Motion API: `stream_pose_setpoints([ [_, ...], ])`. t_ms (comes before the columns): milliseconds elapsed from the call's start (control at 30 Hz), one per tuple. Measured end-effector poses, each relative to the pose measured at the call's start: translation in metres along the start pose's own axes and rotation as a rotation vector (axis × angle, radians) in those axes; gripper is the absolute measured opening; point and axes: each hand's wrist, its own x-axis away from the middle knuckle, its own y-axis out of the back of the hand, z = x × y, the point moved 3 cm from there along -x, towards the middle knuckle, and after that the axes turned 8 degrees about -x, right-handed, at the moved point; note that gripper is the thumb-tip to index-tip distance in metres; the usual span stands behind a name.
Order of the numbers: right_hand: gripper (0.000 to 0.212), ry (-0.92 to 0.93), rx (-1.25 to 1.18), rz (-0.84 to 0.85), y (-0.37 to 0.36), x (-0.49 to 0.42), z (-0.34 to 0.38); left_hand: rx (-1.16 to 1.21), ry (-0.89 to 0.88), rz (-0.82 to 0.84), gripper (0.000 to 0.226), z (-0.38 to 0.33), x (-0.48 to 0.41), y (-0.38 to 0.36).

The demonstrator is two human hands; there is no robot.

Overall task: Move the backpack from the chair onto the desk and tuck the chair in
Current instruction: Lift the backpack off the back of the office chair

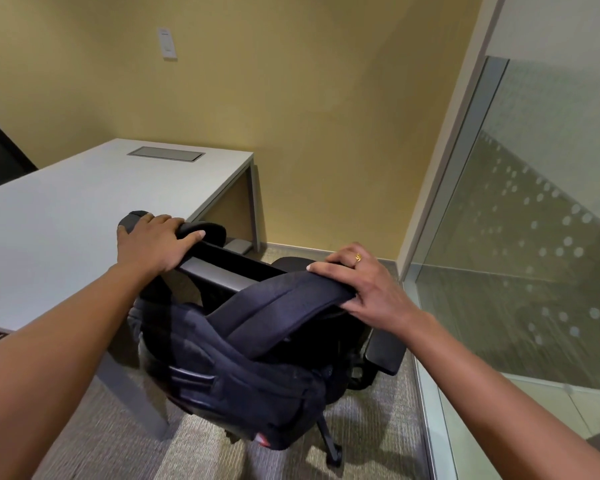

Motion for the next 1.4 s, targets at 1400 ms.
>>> stream_pose_setpoints([
  [1400, 0.062, -0.427, 0.106, -0.385, -0.064, 0.036, 0.112, 0.051, -0.278, 0.038, 0.068, -0.002, 0.024, 0.006],
])
